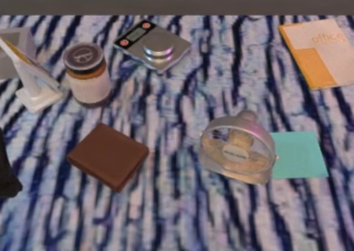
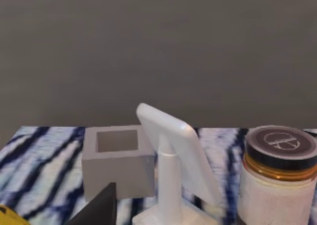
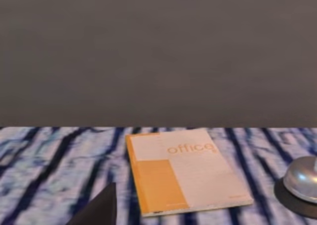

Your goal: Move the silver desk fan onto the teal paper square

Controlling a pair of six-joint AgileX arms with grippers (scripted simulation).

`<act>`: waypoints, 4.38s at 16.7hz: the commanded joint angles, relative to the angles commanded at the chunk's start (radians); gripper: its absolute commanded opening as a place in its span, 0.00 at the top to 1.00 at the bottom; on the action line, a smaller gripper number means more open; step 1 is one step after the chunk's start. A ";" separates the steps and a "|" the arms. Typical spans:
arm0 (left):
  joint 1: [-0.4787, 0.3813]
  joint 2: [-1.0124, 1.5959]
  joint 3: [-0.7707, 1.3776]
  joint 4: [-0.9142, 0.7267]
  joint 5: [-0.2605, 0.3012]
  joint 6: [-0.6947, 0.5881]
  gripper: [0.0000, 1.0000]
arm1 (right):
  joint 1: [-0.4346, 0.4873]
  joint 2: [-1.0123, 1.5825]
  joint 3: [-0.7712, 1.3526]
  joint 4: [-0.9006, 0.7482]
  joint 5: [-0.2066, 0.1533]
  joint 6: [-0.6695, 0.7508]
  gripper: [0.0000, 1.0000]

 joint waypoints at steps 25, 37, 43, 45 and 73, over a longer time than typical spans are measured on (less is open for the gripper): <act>0.000 0.000 0.000 0.000 0.000 0.000 0.00 | 0.553 1.830 1.711 -1.235 -0.004 -0.498 0.00; 0.000 0.000 0.000 0.000 0.000 0.000 0.00 | 0.620 2.056 1.898 -1.411 0.003 -0.564 0.00; 0.000 0.000 0.000 0.000 0.000 0.000 0.00 | 0.625 2.059 1.732 -1.243 0.003 -0.563 0.00; 0.000 0.000 0.000 0.000 0.000 0.000 0.00 | 0.625 2.061 1.710 -1.221 0.003 -0.563 0.00; 0.000 0.000 0.000 0.000 0.000 0.000 0.00 | 0.627 2.062 1.753 -1.263 0.004 -0.564 1.00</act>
